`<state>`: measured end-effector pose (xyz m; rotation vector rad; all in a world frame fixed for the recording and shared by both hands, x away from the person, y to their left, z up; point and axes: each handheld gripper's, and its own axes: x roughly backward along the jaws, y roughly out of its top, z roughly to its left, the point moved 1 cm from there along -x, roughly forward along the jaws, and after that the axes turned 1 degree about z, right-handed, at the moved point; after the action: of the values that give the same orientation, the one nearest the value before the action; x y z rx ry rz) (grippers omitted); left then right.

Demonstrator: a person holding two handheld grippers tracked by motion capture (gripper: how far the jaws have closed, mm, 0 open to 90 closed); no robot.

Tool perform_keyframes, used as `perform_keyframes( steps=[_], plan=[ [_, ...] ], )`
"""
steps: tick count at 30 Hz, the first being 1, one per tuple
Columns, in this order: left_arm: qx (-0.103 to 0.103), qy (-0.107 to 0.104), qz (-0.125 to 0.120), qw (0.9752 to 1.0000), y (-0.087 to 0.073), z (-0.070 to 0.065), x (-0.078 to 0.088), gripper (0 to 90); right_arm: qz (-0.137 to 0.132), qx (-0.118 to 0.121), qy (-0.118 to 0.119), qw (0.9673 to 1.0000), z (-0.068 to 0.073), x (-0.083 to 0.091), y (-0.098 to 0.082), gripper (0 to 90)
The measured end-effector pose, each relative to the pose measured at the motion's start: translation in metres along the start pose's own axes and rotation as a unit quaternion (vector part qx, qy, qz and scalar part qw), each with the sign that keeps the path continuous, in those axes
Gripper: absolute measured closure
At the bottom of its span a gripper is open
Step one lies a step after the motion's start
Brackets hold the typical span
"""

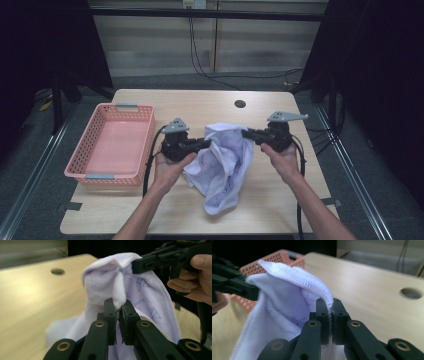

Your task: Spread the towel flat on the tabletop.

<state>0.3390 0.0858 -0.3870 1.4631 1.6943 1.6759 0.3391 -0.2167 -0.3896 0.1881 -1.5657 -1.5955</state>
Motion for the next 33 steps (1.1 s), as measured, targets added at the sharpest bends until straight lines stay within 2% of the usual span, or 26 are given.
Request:
perform_keyframes(
  steps=[1,2,6,8,9,10,12,13,14,15,16,18,19,20,21,23,24,25,26,27,28,29,30,31,32,33],
  plan=[
    [-0.002,0.005,-0.009,0.9999,0.006,0.002,0.007,84.8,-0.019,-0.004,-0.015,0.9997,-0.008,0.009,0.015,86.3],
    [-0.003,0.011,-0.018,0.9998,0.011,0.004,0.015,84.8,-0.019,-0.004,-0.015,0.9997,-0.008,0.009,0.015,86.3],
    [-0.003,0.032,-0.048,0.9984,0.027,0.014,0.046,84.8,-0.041,-0.008,-0.046,0.9981,-0.025,0.026,0.038,86.4],
    [-0.004,0.045,-0.059,0.9972,0.036,0.019,0.059,84.8,-0.049,-0.008,-0.068,0.9964,-0.038,0.035,0.055,86.5],
    [-0.005,0.054,-0.074,0.9958,0.046,0.024,0.071,84.8,-0.053,-0.007,-0.078,0.9956,-0.042,0.037,0.061,86.6],
    [-0.005,0.054,-0.074,0.9958,0.046,0.024,0.071,84.9,-0.053,-0.007,-0.078,0.9956,-0.042,0.037,0.061,86.6],
    [-0.005,0.063,-0.093,0.9937,0.058,0.027,0.084,84.9,-0.059,-0.008,-0.089,0.9943,-0.049,0.041,0.075,86.7],
    [-0.007,0.067,-0.098,0.9929,0.064,0.027,0.089,84.9,-0.061,-0.007,-0.097,0.9934,-0.051,0.042,0.083,86.7],
    [-0.012,0.078,-0.104,0.9915,0.07,0.027,0.095,84.9,-0.07,-0.001,-0.11,0.9915,-0.056,0.047,0.101,86.7],
    [-0.014,0.076,-0.121,0.9897,0.081,0.026,0.107,84.9,-0.076,0.0,-0.114,0.9906,-0.058,0.05,0.11,86.8],
    [-0.014,0.076,-0.121,0.9897,0.081,0.026,0.107,84.9,-0.076,0.0,-0.114,0.9906,-0.058,0.05,0.11,86.8],
    [-0.025,0.08,-0.138,0.9868,0.089,0.021,0.119,84.9,-0.088,0.002,-0.128,0.9879,-0.063,0.056,0.126,86.8],
    [-0.029,0.073,-0.146,0.9862,0.091,0.018,0.123,84.9,-0.107,-0.002,-0.137,0.9847,-0.069,0.063,0.136,86.8],
    [-0.034,0.073,-0.148,0.9856,0.093,0.015,0.126,84.9,-0.107,-0.002,-0.137,0.9847,-0.069,0.063,0.136,86.8],
    [-0.038,0.071,-0.145,0.9861,0.093,0.013,0.128,84.8,-0.117,-0.007,-0.142,0.9829,-0.076,0.065,0.137,86.8],
    [-0.04,0.069,-0.127,0.9888,0.084,0.008,0.124,84.8,-0.114,-0.014,-0.143,0.9831,-0.08,0.063,0.133,86.8],
    [-0.035,0.062,-0.122,0.99,0.078,0.007,0.119,84.7,-0.103,-0.02,-0.143,0.9841,-0.085,0.057,0.121,86.6],
    [-0.037,0.054,-0.105,0.9923,0.069,0.006,0.112,84.3,-0.073,-0.026,-0.148,0.9858,-0.093,0.045,0.098,85.6],
    [-0.036,0.052,-0.092,0.9938,0.059,0.006,0.104,84.3,-0.073,-0.026,-0.148,0.9858,-0.093,0.045,0.098,85.6],
    [-0.028,0.042,-0.08,0.9955,0.048,0.007,0.096,84.1,-0.06,-0.03,-0.153,0.986,-0.097,0.039,0.083,84.3],
    [-0.021,0.033,-0.067,0.997,0.037,0.009,0.087,83.5,-0.039,-0.048,-0.141,0.9881,-0.106,0.027,0.054,76.9],
    [-0.017,0.028,-0.053,0.9981,0.027,0.011,0.079,83.5,-0.039,-0.048,-0.141,0.9881,-0.106,0.027,0.054,76.9],
    [-0.009,0.028,-0.043,0.9986,0.017,0.012,0.072,83.2,-0.019,-0.063,-0.138,0.9882,-0.111,0.018,0.027,68.9],
    [0.002,0.023,-0.034,0.9991,0.009,0.014,0.066,83.2,-0.019,-0.063,-0.138,0.9882,-0.111,0.018,0.027,68.9],
    [0.004,0.021,-0.024,0.9995,0.002,0.015,0.061,82.4,-0.011,-0.062,-0.14,0.9881,-0.112,0.016,0.017,66.4],
    [0.008,0.019,-0.019,0.9996,-0.005,0.015,0.057,80.6,-0.003,-0.065,-0.138,0.9883,-0.111,0.015,0.001,57.2]
  ],
)
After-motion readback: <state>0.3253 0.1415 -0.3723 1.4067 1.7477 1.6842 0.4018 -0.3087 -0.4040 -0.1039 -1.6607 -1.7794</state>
